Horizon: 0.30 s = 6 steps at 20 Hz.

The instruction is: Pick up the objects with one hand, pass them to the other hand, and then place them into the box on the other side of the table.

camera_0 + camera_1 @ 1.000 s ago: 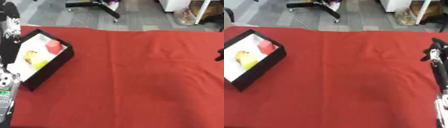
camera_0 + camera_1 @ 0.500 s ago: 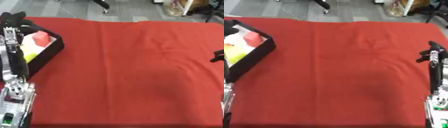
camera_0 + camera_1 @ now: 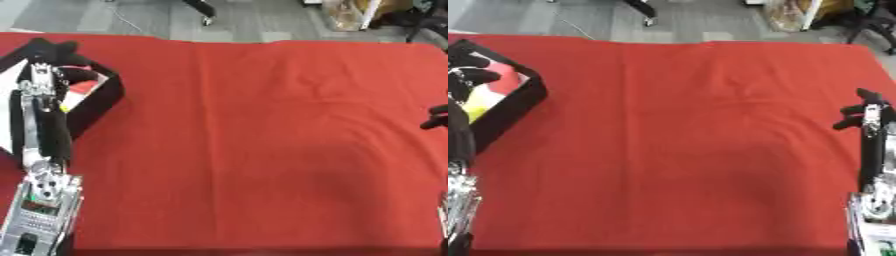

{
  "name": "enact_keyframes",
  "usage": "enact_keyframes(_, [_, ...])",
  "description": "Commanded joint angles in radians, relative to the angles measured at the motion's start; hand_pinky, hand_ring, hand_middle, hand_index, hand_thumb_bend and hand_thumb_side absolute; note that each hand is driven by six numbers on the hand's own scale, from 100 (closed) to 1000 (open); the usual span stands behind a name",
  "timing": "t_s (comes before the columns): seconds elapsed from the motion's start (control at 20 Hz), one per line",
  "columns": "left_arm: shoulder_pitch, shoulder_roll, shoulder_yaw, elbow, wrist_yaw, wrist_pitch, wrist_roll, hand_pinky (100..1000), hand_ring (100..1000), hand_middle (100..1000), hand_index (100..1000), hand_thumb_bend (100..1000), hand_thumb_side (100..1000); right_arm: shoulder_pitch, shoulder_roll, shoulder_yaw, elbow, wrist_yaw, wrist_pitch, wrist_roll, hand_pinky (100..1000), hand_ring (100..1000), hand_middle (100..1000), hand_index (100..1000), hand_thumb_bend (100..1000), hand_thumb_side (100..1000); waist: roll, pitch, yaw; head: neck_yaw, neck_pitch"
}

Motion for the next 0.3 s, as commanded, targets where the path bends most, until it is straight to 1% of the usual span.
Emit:
enact_keyframes(0.05, [-0.007,-0.005,-0.006,-0.006,-0.001,0.005,0.003,673,507,528,711,248,980,0.000,-0.008,-0.006,-0.019,-0.010,0.008,-0.009,723,428,497,786,100,989,0.002,-0.005,0.000,-0.003,0.006])
enact_keyframes(0.3, [-0.007,-0.009,-0.017,0.000,0.006,0.010,0.004,671,505,526,708,248,984,0.001,-0.006,-0.001,-0.017,-0.026,0.013,-0.001,724,427,495,775,100,1000,0.004,-0.003,0.001,-0.003,0.006])
